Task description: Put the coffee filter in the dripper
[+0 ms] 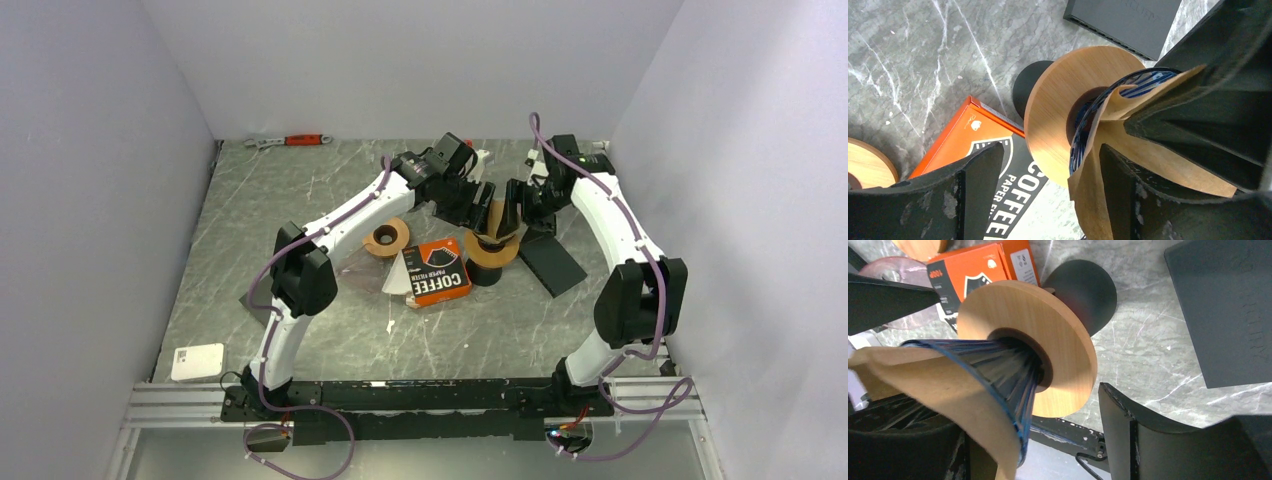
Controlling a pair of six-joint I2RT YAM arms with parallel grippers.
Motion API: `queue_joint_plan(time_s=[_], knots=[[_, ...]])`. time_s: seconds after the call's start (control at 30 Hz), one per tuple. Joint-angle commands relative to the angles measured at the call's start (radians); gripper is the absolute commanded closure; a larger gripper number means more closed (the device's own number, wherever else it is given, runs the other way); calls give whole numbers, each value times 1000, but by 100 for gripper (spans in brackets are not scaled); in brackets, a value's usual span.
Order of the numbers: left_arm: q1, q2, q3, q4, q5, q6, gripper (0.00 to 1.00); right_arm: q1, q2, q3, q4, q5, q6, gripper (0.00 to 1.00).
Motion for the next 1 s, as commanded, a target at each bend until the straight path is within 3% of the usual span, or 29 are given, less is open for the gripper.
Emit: queue_joint_plan(time_s=[0.0, 0.57, 0.97], knots=[[-4, -71, 41, 39, -21, 12, 22, -3, -27, 99, -41, 31, -11, 30], [19, -236, -46, 131, -61, 27, 20, -61, -47, 234, -102, 3, 9, 27], [155, -426, -328, 320, -134, -116, 18, -86, -56, 322, -81, -69, 27, 23]])
